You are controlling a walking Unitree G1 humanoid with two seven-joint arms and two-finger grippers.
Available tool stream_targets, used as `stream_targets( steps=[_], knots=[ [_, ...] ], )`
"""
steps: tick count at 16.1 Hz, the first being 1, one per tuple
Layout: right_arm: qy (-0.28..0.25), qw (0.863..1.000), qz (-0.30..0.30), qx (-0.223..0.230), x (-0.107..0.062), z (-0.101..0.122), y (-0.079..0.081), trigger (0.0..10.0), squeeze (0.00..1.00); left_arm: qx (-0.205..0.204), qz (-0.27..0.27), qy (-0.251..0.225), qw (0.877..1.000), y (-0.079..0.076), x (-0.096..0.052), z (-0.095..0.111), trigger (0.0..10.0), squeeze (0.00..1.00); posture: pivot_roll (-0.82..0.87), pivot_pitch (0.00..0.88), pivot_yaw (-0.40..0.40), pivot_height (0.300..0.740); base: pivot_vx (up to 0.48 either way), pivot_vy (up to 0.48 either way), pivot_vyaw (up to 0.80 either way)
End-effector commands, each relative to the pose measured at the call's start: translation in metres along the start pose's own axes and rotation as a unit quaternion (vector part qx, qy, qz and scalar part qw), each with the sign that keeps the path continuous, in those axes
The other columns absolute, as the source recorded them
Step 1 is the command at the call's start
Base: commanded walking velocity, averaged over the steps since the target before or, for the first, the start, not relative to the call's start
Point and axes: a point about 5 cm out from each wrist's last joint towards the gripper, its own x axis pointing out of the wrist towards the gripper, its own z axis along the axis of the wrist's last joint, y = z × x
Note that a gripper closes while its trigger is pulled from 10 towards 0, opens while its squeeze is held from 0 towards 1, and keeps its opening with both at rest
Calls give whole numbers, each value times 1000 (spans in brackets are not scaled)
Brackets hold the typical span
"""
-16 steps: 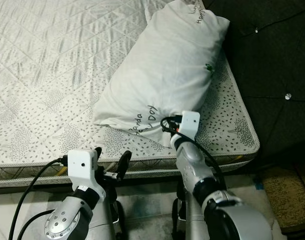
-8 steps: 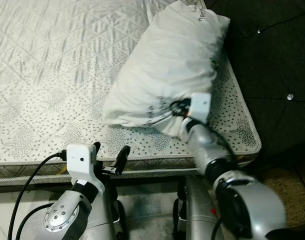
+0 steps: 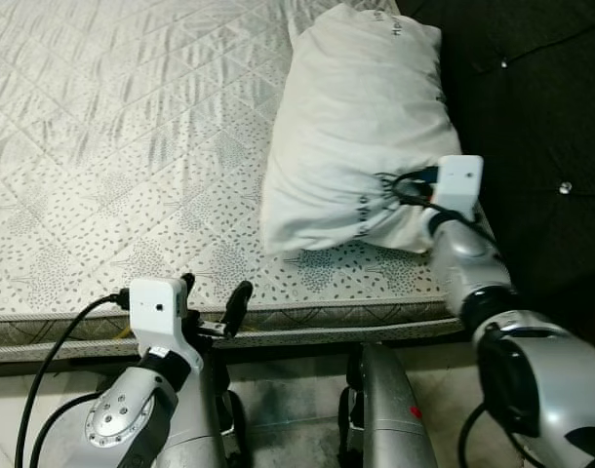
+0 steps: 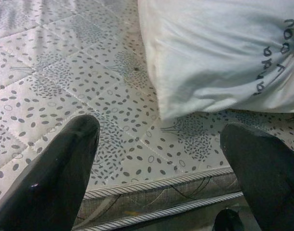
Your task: Clean up the room
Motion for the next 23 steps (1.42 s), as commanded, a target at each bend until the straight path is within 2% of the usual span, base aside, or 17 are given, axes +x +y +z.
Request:
stream_targets(
  steps=[1,5,8,12,13,15,20,23],
  knots=[
    [-38,999,-11,-3,5,22,-10,0,0,2,1,11,1000,2,-1,-6,10000,0,-20,251,-24,603,0,0,0],
    [-23,999,-25,-24,-3,5,-31,0,0,5,1,11,1000,4,-1,-5,10000,0,-22,243,-17,603,0,0,0],
    [-8,998,-62,-19,-11,-9,-58,0,0,7,1,10,1000,4,0,-6,10000,0,-31,236,-10,603,0,0,0],
    [-14,995,-96,-30,-22,-14,-89,0,0,8,-3,10,1000,6,2,-6,10000,0,-40,230,2,603,0,0,0],
    [-14,995,-96,-30,-22,-14,-89,0,0,8,-3,10,1000,6,2,-6,10000,0,-40,230,2,603,0,0,0],
    [-23,992,-121,-32,-30,-14,-110,0,0,9,-4,10,1000,6,3,-6,10000,0,-47,228,8,603,0,0,0],
    [-27,989,-139,-30,-45,-29,-123,0,0,11,-11,11,1000,6,5,-5,10000,0,-57,226,26,603,0,0,0],
    [-40,987,-153,-26,-57,-36,-126,0,0,14,-15,10,1000,7,7,-4,10000,0,-61,224,35,603,0,0,0]
  ],
)
